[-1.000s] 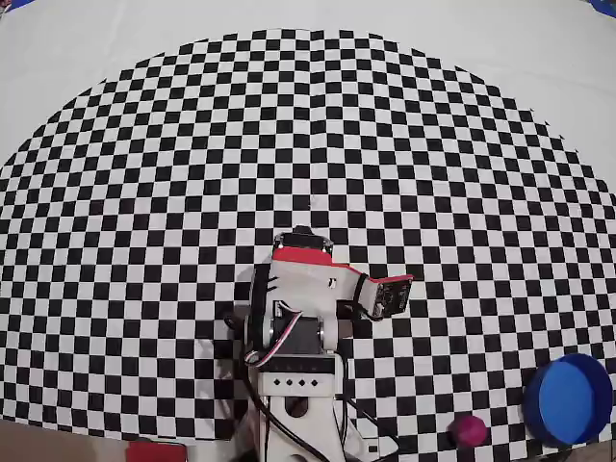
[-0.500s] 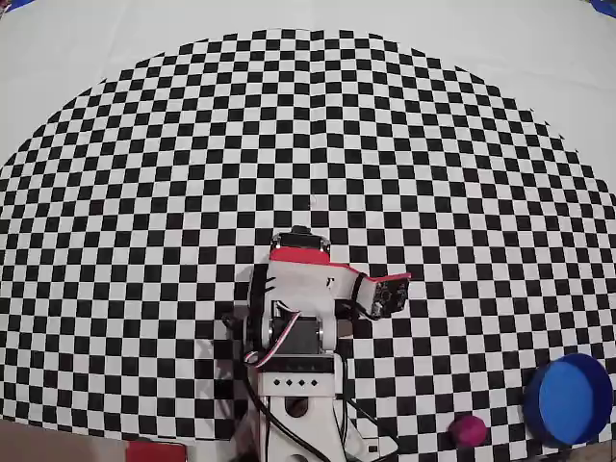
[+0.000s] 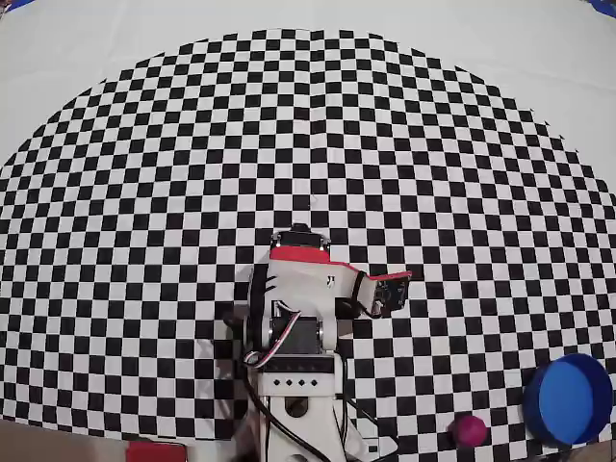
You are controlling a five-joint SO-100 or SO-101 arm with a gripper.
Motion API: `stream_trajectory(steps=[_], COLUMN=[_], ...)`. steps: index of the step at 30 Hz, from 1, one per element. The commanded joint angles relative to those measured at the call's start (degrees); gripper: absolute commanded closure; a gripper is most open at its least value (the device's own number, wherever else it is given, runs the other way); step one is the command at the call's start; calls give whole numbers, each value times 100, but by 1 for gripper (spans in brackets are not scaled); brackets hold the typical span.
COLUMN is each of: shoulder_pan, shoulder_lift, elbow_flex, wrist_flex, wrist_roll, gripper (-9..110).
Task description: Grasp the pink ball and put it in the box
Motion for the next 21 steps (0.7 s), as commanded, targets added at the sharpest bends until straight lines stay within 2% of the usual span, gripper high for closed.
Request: stream_trajectory(steps=[1, 3, 6, 11, 21], shoulder_pan=[35, 35, 35, 105, 202], shoulder_lift=[62, 35, -88, -202, -246], elbow_flex=[44, 35, 35, 35, 35], wrist_flex=[-422, -694, -1187, -1890, -3085], wrist_roll=[-114, -141, -290, -413, -598], gripper=[89, 82, 80, 69, 68])
